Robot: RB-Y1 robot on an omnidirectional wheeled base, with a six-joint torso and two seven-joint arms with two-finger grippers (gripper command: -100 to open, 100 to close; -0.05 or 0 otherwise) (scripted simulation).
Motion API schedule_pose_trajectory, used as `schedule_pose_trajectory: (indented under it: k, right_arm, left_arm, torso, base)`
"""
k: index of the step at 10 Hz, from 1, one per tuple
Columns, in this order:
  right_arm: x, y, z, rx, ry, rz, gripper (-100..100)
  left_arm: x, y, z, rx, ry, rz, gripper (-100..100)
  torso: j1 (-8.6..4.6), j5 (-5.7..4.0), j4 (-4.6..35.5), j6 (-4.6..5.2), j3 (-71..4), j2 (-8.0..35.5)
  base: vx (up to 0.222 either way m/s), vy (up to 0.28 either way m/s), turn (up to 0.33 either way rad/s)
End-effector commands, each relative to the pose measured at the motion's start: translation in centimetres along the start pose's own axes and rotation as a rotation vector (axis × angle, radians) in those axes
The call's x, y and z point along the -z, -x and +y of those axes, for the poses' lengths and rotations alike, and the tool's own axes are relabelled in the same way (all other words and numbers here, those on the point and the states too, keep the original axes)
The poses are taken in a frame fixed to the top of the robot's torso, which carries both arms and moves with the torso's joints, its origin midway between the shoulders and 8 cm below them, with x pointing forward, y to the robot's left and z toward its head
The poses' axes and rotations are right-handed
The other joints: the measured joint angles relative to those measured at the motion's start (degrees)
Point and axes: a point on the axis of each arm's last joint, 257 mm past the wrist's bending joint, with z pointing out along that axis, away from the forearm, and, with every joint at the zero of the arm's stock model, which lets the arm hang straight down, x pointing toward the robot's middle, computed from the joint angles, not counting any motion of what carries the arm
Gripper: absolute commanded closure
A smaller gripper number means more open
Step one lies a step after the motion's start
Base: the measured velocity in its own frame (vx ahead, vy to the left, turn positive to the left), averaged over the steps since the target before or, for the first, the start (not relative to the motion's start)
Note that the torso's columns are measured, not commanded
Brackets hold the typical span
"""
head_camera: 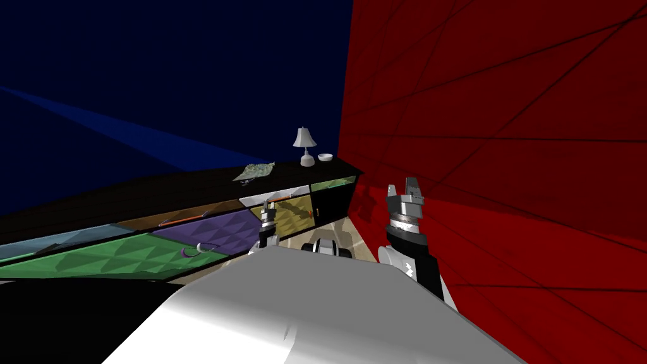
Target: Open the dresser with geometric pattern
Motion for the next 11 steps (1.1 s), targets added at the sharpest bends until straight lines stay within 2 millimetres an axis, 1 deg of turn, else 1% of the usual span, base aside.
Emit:
schedule_pose_trajectory:
  k: [1,2,3,4,5,6,7,8,9,10,11]
  right_arm:
    - [0.0,0.0,0.0,0.0,0.0,0.0,0]
    - [0.0,0.0,0.0,0.0,0.0,0.0,0]
    - [0.0,0.0,0.0,0.0,0.0,0.0,0]
    - [0.0,0.0,0.0,0.0,0.0,0.0,0]
    - [0.0,0.0,0.0,0.0,0.0,0.0,0]
    - [0.0,0.0,0.0,0.0,0.0,0.0,0]
    - [0.0,0.0,0.0,0.0,0.0,0.0,0]
    - [0.0,0.0,0.0,0.0,0.0,0.0,0]
    - [0.0,0.0,0.0,0.0,0.0,0.0,0]
    - [0.0,0.0,0.0,0.0,0.0,0.0,0]
    - [0.0,0.0,0.0,0.0,0.0,0.0,0]
  left_arm:
    - [1.2,-0.3,-0.8,0.004,-0.004,0.012,100]
    - [2.0,-0.6,-1.5,0.013,-0.014,0.018,100]
    - [2.4,-0.9,-1.3,0.014,-0.003,0.026,100]
    - [3.3,-1.6,-1.7,0.031,-0.005,0.036,100]
    - [3.7,-1.5,-1.7,0.028,0.001,0.036,100]
    - [4.6,-2.3,-2.0,0.048,0.002,0.045,100]
    - [5.0,-2.1,-2.1,0.045,0.005,0.044,100]
    - [5.9,-3.0,-2.6,0.068,0.003,0.051,100]
    - [6.7,-3.2,-3.2,0.083,0.001,0.044,100]
    - [7.6,-3.5,-3.0,0.087,0.017,0.051,100]
    - [6.9,-3.5,-3.0,0.083,0.005,0.054,100]
  torso:
    - [-0.03,-0.01,0.01,0.02,0.03,0.06]
    - [0.0,-0.04,0.01,-0.08,0.0,0.02]
    - [0.04,-0.04,-0.01,-0.18,-0.05,-0.07]
    - [0.07,0.03,-0.04,0.0,-0.01,-0.02]
    - [0.06,0.12,-0.08,0.08,0.0,-0.05]
    - [0.04,0.14,-0.09,0.12,0.02,-0.02]
    - [0.1,0.16,-0.11,0.1,-0.01,-0.07]
    - [0.09,0.15,-0.11,0.09,-0.02,-0.07]
    - [0.07,0.16,-0.13,0.09,-0.05,-0.14]
    - [0.13,0.18,-0.16,0.08,-0.1,-0.22]
    - [0.12,0.23,-0.18,0.21,-0.09,-0.22]
  base:
    - [0.06,0.017,0.065]
    - [0.119,0.013,0.185]
    - [0.097,0.009,0.084]
    - [0.093,0.016,0.095]
    - [0.069,0.014,0.051]
    - [0.071,0.029,0.101]
    - [0.061,0.01,0.04]
    - [0.08,0.005,0.112]
    - [0.107,0.016,0.183]
    - [0.093,0.006,0.06]
    - [0.036,-0.001,0.004]
